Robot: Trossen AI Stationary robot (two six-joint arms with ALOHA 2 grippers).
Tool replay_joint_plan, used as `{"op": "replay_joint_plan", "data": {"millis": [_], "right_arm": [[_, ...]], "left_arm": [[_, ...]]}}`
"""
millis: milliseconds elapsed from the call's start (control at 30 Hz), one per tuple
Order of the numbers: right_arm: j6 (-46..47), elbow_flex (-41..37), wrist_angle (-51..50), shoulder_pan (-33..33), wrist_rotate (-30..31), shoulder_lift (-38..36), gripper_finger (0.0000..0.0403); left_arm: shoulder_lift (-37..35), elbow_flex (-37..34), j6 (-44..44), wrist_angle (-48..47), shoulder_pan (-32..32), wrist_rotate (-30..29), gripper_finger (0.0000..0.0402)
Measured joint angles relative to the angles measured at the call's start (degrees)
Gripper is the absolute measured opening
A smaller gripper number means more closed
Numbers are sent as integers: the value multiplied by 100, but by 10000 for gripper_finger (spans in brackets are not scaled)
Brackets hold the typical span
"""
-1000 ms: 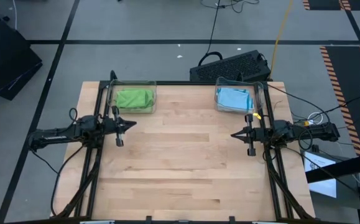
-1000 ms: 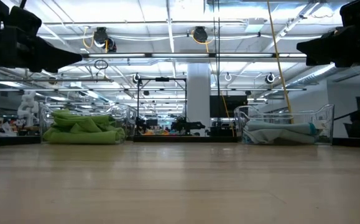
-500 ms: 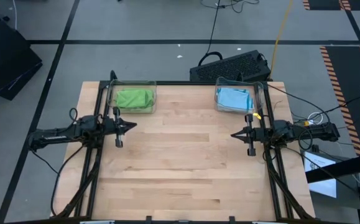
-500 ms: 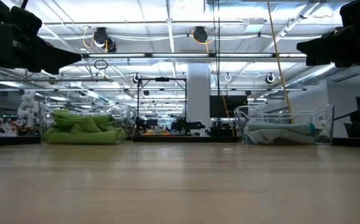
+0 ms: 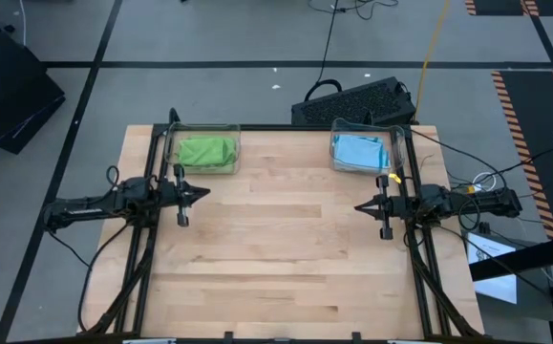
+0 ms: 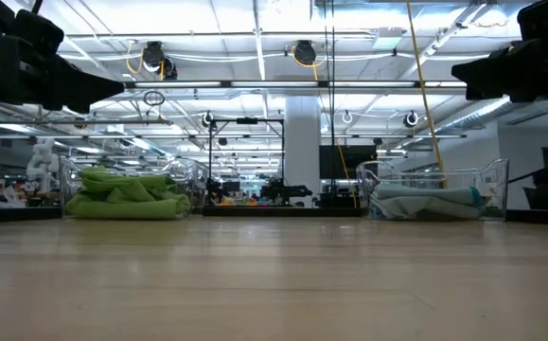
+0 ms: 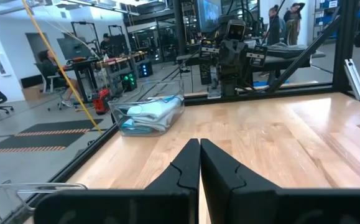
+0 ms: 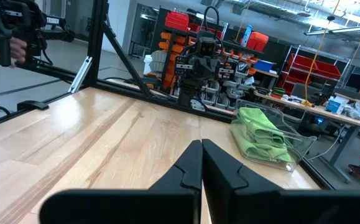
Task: Fold microfiber towels
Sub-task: Return to Home Position
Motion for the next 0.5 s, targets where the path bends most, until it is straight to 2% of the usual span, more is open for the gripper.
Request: {"op": "replay_joint_plan", "data": {"millis": [233,500], "right_arm": [[0,0,1,0,0,0,0],[0,0,1,0,0,0,0]], "left_arm": [[0,-1,4,11,0,-4,17],[-1,-11,173,671,0,-77,17]]}}
